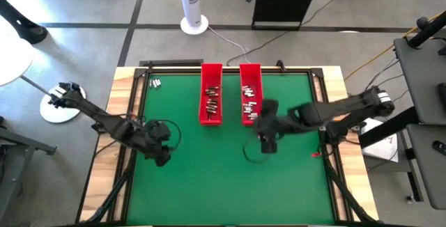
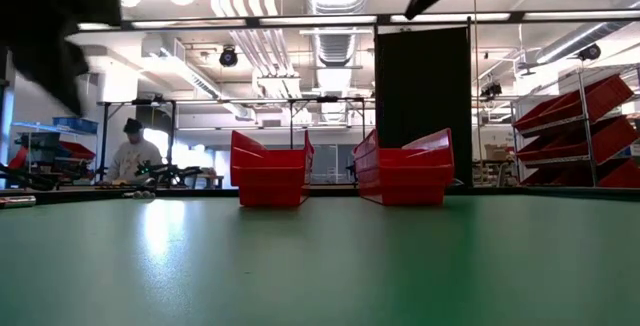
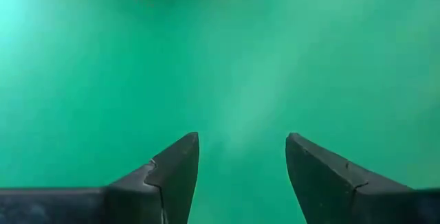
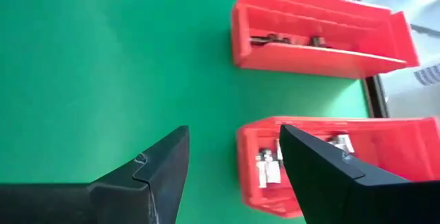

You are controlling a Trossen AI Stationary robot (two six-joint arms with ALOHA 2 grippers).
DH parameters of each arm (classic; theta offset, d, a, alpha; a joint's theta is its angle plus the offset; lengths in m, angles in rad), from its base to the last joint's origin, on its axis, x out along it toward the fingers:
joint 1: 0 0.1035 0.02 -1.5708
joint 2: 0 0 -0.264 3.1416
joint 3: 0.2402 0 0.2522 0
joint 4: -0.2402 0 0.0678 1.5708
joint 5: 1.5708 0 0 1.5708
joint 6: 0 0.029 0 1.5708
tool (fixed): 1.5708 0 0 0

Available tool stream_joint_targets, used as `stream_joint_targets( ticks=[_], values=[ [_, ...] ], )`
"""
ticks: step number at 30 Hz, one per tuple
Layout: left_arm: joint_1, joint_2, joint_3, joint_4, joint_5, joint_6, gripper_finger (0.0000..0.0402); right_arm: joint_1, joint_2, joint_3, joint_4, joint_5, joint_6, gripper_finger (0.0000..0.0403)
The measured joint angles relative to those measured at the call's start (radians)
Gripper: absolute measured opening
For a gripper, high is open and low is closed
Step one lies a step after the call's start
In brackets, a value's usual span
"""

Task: Sort batteries
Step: Put the silver battery into the right red bin

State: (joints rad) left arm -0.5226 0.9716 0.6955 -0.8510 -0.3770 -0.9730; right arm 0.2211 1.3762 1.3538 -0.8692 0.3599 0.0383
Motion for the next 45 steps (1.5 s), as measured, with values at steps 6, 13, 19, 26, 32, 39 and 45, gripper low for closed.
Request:
stream_joint_targets(
  ticks=[6, 13, 19, 26, 32, 39, 45],
  values=[
    [0.092, 0.148, 0.077, -0.221, 0.361, -0.002, 0.0231, 0.147, 0.013, -0.151, 0.136, 0.107, 0.112, 0.0244],
    [0.270, 0.345, 0.069, -0.391, 0.492, 0.214, 0.0260, 0.240, 0.066, -0.301, 0.369, 0.114, 0.182, 0.0292],
    [0.462, 0.551, 0.064, -0.393, 0.541, 0.408, 0.0261, 0.294, 0.090, -0.345, 0.400, 0.113, 0.291, 0.0319],
    [0.578, 0.739, 0.020, -0.393, 0.523, 0.641, 0.0261, 0.349, 0.100, -0.347, 0.407, 0.115, 0.363, 0.0316],
    [0.580, 0.825, 0.000, -0.387, 0.517, 0.715, 0.0261, 0.366, 0.100, -0.347, 0.412, 0.149, 0.363, 0.0311],
    [0.579, 0.842, -0.010, -0.378, 0.496, 0.763, 0.0265, 0.366, 0.100, -0.347, 0.412, 0.166, 0.367, 0.0331],
    [0.582, 0.843, -0.014, -0.369, 0.476, 0.755, 0.0303, 0.366, 0.100, -0.347, 0.412, 0.165, 0.385, 0.0331]
  ],
)
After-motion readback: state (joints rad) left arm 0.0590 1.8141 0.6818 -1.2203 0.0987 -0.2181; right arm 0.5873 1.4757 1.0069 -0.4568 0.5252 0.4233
